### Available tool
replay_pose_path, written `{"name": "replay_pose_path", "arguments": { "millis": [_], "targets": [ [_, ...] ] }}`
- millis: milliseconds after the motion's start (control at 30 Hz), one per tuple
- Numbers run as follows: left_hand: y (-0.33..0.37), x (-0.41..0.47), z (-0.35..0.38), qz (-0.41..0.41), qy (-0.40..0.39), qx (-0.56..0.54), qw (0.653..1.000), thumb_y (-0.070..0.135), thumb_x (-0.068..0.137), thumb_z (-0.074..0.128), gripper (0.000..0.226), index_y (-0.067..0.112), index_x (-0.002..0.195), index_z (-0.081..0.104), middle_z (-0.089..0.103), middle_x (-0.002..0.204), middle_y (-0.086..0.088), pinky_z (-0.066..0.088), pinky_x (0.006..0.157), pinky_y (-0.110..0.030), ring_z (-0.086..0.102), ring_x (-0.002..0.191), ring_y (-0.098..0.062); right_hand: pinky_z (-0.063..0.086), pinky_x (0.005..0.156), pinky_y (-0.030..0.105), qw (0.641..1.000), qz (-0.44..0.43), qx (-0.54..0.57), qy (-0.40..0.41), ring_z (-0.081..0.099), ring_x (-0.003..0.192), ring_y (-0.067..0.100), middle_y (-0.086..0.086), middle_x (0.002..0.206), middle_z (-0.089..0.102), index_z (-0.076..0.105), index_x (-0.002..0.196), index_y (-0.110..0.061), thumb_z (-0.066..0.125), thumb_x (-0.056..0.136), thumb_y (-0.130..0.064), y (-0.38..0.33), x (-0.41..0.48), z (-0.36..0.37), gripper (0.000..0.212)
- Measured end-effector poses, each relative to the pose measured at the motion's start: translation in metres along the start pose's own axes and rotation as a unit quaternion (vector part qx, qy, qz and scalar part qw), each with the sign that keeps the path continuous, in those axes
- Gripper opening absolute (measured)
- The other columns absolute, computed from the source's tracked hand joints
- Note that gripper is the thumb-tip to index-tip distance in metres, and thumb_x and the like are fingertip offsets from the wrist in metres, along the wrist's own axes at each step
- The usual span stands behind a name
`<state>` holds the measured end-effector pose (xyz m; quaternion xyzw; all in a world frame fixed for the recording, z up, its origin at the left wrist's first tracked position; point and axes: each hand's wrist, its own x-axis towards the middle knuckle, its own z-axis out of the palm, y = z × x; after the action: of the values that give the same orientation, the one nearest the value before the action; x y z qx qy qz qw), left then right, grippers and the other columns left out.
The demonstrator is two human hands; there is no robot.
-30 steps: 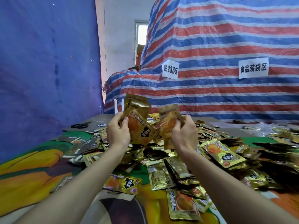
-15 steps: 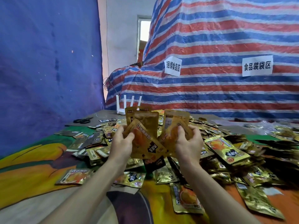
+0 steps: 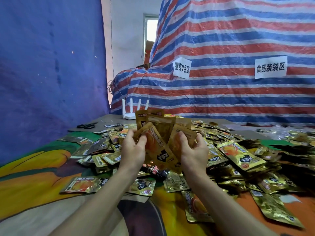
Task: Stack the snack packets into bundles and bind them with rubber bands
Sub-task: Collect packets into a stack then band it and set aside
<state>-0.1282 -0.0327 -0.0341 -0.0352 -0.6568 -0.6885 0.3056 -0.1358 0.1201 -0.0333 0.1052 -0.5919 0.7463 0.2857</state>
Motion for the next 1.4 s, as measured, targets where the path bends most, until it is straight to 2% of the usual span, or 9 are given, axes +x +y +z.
{"name": "replay_pose_path", "arguments": {
  "millis": [100,167,500,700,800,1033,1133,1300,1400],
  "targets": [
    [0.002,-0.009,0.009,-0.017,-0.018,-0.027,0.999,0.027,0.103,0.056,0.014,0.021,0.115,0.059,0.075,0.105,-0.005,0.062,0.081,-0.042,0.073,0.094,-0.017,0.063,0.078,0.049,1.0,0.022,0.006,0.0,0.073,0.091,0.025,0.007,0.097,0.072,0.06,0.103,-0.019,0.059,0.102,-0.028,0.004,-0.005,0.006,0.009],
    [0.0,-0.017,0.016,-0.036,-0.03,-0.035,0.998,0.034,0.096,0.066,0.042,0.018,0.132,0.051,0.069,0.125,-0.005,0.057,0.096,-0.044,0.068,0.112,-0.019,0.062,0.08,0.05,1.0,0.016,0.008,-0.012,0.072,0.091,0.023,0.007,0.098,0.072,0.059,0.104,-0.019,0.058,0.102,-0.027,0.005,-0.009,0.01,0.009],
    [-0.002,-0.022,0.016,-0.003,-0.027,-0.028,0.999,0.025,0.087,0.077,0.036,0.019,0.119,0.062,0.075,0.107,0.0,0.062,0.08,-0.033,0.073,0.1,-0.019,0.061,0.083,0.05,1.0,0.018,0.017,0.005,0.073,0.088,0.023,0.004,0.093,0.074,0.065,0.098,-0.022,0.059,0.101,-0.026,0.006,-0.007,0.01,0.008],
    [0.01,-0.025,0.01,0.039,0.005,-0.002,0.999,0.062,0.074,0.069,0.093,0.005,0.144,0.044,0.06,0.138,-0.016,0.048,0.107,-0.054,0.058,0.129,-0.033,0.059,0.058,0.022,0.998,0.007,0.025,0.065,0.071,0.069,0.006,0.003,0.091,0.073,0.062,0.096,-0.023,0.057,0.103,-0.027,0.005,0.004,-0.003,0.009],
    [0.012,-0.031,0.01,0.07,-0.002,0.015,0.997,0.068,0.066,0.07,0.103,0.002,0.142,0.049,0.059,0.138,-0.02,0.047,0.107,-0.055,0.055,0.131,-0.036,0.058,0.055,0.022,0.998,0.0,0.015,0.058,0.071,0.068,0.005,-0.001,0.085,0.072,0.064,0.097,-0.019,0.058,0.101,-0.029,0.006,0.003,-0.003,0.012],
    [0.019,-0.038,0.013,0.115,0.038,0.004,0.993,0.065,0.062,0.071,0.086,0.004,0.122,0.062,0.074,0.101,-0.006,0.06,0.087,-0.047,0.073,0.095,-0.022,0.061,0.077,0.046,0.994,-0.073,-0.048,0.069,0.07,0.085,0.018,-0.005,0.089,0.07,0.058,0.09,-0.034,0.056,0.102,-0.036,-0.001,0.002,-0.001,0.011],
    [0.017,-0.038,0.012,0.087,0.019,-0.017,0.996,0.072,0.059,0.069,0.1,0.003,0.131,0.057,0.071,0.112,-0.014,0.058,0.093,-0.049,0.07,0.107,-0.026,0.06,0.08,0.046,0.993,-0.066,-0.051,0.078,0.07,0.086,0.017,-0.004,0.091,0.07,0.058,0.092,-0.033,0.056,0.102,-0.036,-0.002,0.002,-0.004,0.01],
    [0.005,-0.042,0.026,0.076,-0.054,-0.01,0.996,0.056,0.081,0.061,0.022,0.046,0.101,0.063,0.06,0.12,-0.002,0.055,0.099,-0.039,0.064,0.11,-0.012,0.056,0.081,0.019,0.998,0.033,-0.002,-0.06,0.07,0.092,0.001,-0.004,0.097,0.074,0.068,0.102,-0.027,0.044,0.107,-0.04,0.006,-0.014,0.009,0.028],
    [0.002,-0.042,0.023,0.08,-0.079,0.014,0.994,0.056,0.085,0.054,0.025,0.068,0.107,0.052,0.061,0.117,0.021,0.052,0.091,-0.015,0.059,0.108,0.011,0.05,0.105,0.041,0.989,0.096,0.024,-0.111,0.066,0.116,0.017,0.008,0.121,0.069,0.07,0.118,-0.021,0.031,0.108,-0.048,0.008,-0.022,0.015,0.048]
  ]
}}
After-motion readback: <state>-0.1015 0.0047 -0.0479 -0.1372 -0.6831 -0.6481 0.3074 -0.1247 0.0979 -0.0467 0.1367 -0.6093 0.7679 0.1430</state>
